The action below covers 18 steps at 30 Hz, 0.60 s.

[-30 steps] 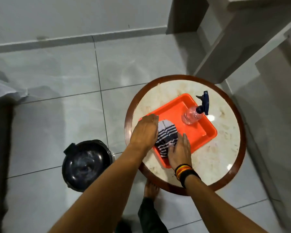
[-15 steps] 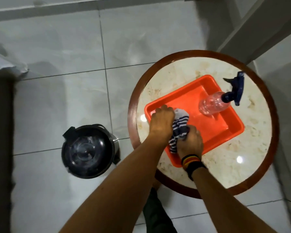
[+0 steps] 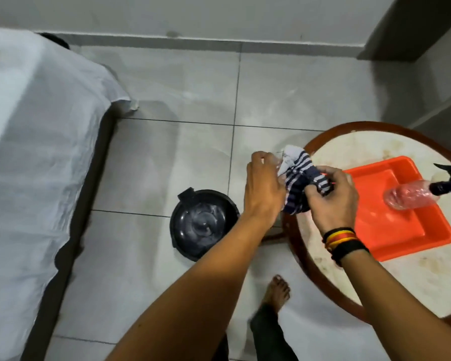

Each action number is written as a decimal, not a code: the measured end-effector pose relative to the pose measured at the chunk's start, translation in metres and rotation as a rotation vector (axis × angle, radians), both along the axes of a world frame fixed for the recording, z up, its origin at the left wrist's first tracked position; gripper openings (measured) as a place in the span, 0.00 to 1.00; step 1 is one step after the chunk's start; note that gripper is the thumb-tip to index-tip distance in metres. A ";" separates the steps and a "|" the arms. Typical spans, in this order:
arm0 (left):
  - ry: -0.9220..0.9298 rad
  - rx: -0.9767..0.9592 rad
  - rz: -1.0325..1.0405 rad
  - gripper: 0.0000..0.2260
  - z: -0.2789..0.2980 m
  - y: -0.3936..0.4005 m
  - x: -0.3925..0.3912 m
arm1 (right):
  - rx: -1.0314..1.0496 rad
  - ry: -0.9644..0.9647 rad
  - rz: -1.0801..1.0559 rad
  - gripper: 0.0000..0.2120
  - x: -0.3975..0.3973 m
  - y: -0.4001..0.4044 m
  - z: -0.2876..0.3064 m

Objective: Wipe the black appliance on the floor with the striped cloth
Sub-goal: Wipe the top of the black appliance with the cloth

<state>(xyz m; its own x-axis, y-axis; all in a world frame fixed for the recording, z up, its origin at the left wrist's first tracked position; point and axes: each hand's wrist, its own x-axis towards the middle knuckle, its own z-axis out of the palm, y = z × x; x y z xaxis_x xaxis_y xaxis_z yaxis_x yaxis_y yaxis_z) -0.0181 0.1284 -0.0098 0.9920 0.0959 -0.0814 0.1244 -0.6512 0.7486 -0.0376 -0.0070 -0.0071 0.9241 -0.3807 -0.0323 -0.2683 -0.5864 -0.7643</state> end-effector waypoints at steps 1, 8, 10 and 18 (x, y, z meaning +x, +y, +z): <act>0.040 -0.028 0.038 0.14 -0.006 0.021 -0.007 | 0.003 0.025 0.049 0.19 -0.001 0.019 -0.004; 0.261 -0.227 0.332 0.13 -0.101 0.131 -0.085 | -0.091 0.281 0.403 0.20 -0.017 0.119 -0.098; 0.269 -0.237 0.399 0.16 -0.143 0.147 -0.110 | -0.118 0.328 0.507 0.20 -0.023 0.136 -0.137; 0.328 0.088 0.289 0.41 -0.263 0.190 -0.146 | -0.269 0.406 0.623 0.26 -0.010 0.169 -0.256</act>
<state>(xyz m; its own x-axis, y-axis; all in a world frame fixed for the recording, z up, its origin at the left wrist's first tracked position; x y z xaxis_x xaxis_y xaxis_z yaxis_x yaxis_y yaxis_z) -0.1639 0.3183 -0.2728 0.8464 0.3863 -0.3666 0.5325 -0.6140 0.5826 -0.0474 0.1625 -0.2630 0.9052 0.1608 -0.3935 -0.0570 -0.8714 -0.4872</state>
